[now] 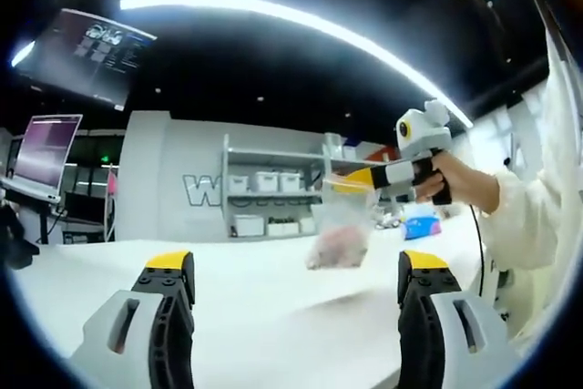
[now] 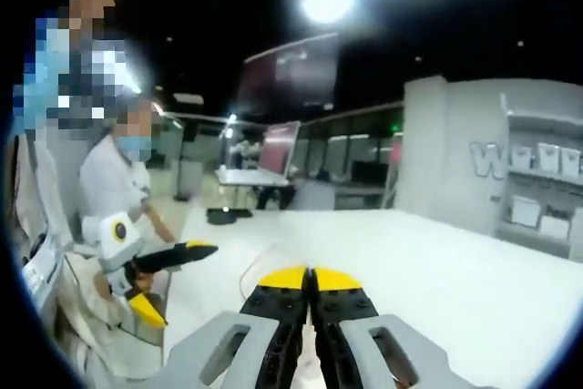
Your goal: Open the resealable bag by pulling the two sides of the seal apart until the entire bag opening is separated and visibly accessible.
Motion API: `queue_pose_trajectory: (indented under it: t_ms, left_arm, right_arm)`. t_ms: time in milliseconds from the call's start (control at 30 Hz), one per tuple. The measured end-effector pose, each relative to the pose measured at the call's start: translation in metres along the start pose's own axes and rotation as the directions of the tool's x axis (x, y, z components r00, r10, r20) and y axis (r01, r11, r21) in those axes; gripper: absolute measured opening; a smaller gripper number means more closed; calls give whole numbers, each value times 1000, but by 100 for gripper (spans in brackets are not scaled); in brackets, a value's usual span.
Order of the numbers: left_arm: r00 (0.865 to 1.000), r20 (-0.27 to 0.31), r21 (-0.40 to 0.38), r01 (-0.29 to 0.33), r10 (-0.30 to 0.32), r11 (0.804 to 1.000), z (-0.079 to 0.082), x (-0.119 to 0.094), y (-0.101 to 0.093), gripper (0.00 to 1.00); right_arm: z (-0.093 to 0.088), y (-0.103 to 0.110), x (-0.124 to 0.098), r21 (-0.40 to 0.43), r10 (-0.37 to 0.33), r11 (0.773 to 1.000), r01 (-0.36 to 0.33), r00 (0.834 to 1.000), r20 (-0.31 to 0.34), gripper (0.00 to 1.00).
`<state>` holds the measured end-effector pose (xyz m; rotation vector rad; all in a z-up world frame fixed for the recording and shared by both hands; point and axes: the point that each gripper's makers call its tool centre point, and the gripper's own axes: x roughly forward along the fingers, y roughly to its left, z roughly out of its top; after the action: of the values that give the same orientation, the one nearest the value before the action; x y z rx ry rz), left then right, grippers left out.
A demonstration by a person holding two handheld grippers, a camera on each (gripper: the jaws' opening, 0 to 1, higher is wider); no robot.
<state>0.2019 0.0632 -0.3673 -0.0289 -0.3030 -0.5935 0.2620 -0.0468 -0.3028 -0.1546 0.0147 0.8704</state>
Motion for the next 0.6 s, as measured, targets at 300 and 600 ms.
queue_pose_trajectory:
  t_ms: [300,600]
  left_arm:
    - [1000,-11,1,6,-6,1000,-4,1,-4,90]
    - [1000,-11,-9,-7,7,1000,-4,0,0,90]
  right_arm:
    - [4,-10,10,-7,8,1000,-8,1000,-16,0]
    - [0,-24,18,-22,-10,1000,9,999,-44,0]
